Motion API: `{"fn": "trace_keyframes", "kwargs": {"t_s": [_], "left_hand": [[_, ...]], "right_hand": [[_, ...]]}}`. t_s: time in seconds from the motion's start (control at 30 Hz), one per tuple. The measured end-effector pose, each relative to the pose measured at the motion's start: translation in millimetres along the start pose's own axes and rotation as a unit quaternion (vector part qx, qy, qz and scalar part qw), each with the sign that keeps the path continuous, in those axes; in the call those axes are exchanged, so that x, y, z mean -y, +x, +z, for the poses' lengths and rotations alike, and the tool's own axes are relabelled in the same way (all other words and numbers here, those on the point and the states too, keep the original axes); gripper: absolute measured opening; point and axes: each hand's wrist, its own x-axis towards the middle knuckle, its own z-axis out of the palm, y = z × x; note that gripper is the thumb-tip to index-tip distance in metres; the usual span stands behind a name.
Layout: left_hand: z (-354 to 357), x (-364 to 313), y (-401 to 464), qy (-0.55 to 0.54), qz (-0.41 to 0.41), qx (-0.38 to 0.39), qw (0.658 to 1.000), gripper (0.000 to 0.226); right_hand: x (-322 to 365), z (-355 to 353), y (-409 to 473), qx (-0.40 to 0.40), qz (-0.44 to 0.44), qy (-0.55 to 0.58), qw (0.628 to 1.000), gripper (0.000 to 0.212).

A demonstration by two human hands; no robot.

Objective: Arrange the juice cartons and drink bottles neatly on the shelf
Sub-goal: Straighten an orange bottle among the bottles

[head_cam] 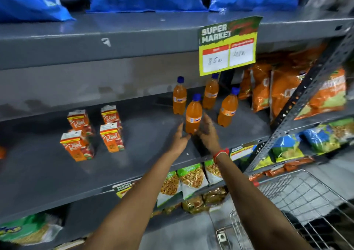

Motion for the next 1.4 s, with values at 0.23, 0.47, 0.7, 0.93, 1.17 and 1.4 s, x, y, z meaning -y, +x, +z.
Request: {"fn": "trace_keyframes", "kwargs": {"t_s": [0.23,0.47,0.7,0.93,1.17,1.4], "left_hand": [[2,0,5,-0.003,-0.008,0.018,1.000,0.063],[1,-7,-1,0.006,-0.016,0.022,1.000,0.059],[-6,-9,-19,0.062,-0.031,-0.036,0.997,0.057],[-58,24,-89,0.034,0.080,-0.161,0.983,0.039],[-156,60,-174,0.084,0.116,-0.354,0.924,0.036],[-287,81,-235,0.074,0.122,-0.535,0.833,0.036]], "right_hand": [[-4,-1,3,0.022,0.003,0.030,0.999,0.058],[-2,0,5,0.025,0.012,0.001,1.000,0.057],[-7,7,-5,-0.028,0.001,0.002,1.000,0.062],[-14,62,-71,-0.171,-0.030,0.023,0.985,0.039],[22,161,-120,-0.055,-0.103,0.027,0.993,0.032],[73,293,-182,0.084,-0.164,0.028,0.983,0.022]]}}
